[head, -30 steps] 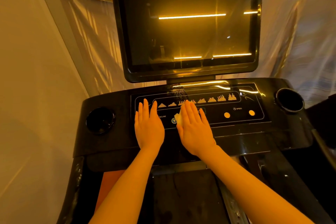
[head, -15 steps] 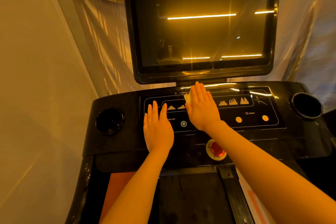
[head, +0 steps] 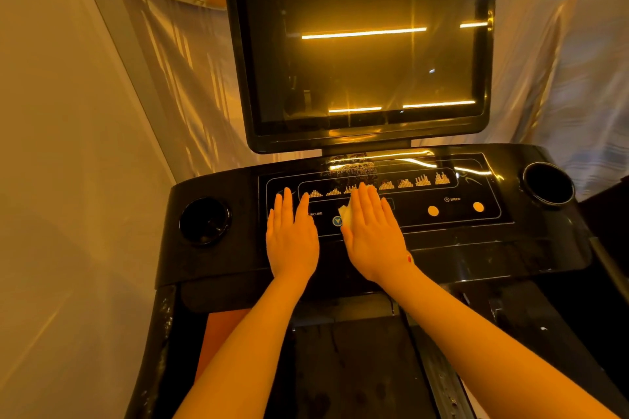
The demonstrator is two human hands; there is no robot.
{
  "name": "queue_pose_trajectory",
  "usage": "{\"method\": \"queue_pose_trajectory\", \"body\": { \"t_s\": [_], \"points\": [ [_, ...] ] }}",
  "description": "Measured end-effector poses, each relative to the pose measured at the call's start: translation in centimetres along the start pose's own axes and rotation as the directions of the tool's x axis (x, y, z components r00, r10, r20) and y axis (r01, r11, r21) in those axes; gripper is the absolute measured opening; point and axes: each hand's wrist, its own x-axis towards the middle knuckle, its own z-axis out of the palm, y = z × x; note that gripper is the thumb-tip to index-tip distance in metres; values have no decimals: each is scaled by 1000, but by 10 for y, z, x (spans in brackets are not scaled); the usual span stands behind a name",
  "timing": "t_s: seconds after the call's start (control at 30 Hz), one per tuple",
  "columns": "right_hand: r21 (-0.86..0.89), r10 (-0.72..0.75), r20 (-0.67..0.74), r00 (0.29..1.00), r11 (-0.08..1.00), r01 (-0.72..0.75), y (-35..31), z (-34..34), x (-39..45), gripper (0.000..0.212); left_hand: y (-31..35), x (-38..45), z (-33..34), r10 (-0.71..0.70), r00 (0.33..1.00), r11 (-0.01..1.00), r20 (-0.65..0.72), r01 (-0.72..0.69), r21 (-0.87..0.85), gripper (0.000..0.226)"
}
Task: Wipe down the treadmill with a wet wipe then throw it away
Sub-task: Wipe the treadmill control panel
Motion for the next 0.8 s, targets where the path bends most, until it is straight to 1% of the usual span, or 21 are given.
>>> {"method": "queue_pose_trajectory", "body": {
  "t_s": [0.23, 0.4, 0.6, 0.8],
  "points": [
    [-16, 16, -97, 995, 1000, -18, -32, 22, -58, 68, -15, -30, 11, 100, 994, 995, -44, -99, 34, 48],
    [-7, 19, -98, 995, 1000, -20, -52, 37, -85, 68, -22, -40, 12, 135, 990, 991, -49, -134, 22, 48],
    [-26, -10, -97, 995, 1000, 7, -63, 42, -87, 65, -35, -50, 11, 186, 981, 982, -53, -187, -13, 48],
    [-6, 88, -139, 986, 996, -90, -51, 45, -100, 67, -40, -55, 13, 217, 973, 976, -78, -218, 6, 49]
  ]
}}
